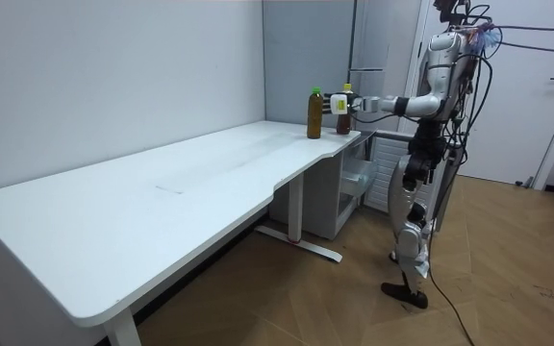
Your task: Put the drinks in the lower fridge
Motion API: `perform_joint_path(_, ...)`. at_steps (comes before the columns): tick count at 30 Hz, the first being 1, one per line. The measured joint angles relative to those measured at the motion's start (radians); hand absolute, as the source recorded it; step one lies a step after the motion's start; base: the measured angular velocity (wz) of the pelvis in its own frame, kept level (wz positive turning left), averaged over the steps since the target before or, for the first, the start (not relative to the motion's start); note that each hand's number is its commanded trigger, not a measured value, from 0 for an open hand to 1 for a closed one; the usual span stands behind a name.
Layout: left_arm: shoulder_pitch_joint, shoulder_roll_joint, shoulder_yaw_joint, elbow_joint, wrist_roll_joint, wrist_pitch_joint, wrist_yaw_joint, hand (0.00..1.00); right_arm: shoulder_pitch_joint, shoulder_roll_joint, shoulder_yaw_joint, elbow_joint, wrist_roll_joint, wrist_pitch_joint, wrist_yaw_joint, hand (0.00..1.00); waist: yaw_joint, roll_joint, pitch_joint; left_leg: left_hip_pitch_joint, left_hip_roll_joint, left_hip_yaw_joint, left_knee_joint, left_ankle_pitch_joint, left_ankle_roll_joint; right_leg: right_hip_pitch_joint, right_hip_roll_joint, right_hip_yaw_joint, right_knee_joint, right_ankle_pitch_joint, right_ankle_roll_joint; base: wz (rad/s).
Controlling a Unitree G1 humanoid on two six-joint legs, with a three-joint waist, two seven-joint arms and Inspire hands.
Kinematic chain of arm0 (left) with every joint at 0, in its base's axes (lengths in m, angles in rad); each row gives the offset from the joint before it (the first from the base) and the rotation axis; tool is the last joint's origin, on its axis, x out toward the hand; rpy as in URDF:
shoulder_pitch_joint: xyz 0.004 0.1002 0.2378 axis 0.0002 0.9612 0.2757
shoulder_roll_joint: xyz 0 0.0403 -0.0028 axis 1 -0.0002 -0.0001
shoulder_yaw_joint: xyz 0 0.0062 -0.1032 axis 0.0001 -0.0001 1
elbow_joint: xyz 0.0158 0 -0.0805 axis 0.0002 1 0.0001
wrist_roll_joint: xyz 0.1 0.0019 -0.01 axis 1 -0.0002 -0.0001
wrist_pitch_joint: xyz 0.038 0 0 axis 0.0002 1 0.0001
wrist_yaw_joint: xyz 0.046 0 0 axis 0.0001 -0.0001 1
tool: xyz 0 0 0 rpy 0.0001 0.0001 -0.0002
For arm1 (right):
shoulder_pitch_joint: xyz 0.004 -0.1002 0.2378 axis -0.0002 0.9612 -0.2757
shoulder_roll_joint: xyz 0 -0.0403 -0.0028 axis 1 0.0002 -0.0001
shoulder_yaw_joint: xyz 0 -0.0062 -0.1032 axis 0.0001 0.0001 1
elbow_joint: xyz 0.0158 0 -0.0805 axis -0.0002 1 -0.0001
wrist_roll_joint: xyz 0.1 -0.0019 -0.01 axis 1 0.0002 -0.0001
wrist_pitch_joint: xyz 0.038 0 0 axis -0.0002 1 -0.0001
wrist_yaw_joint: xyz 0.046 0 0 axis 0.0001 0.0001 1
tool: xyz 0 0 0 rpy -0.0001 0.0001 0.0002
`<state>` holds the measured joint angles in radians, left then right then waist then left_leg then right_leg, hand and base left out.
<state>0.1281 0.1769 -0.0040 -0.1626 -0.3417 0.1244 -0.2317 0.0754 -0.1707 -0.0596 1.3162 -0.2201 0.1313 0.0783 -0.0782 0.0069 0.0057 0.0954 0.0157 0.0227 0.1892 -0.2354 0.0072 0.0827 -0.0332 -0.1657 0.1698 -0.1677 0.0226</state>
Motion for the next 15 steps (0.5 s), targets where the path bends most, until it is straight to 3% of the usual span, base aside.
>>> perform_joint_path(15,0.000,0.000,-0.008,0.000,0.002,0.000,-0.015,0.00,0.002,0.000,0.019,0.001,-0.004,-0.001,-0.001,0.00,-0.003,0.005,0.0010,0.001,0.000,0.000,0.000,0.000,0.000,0.002,0.000,0.000,-0.001,0.000,0.000,0.00)
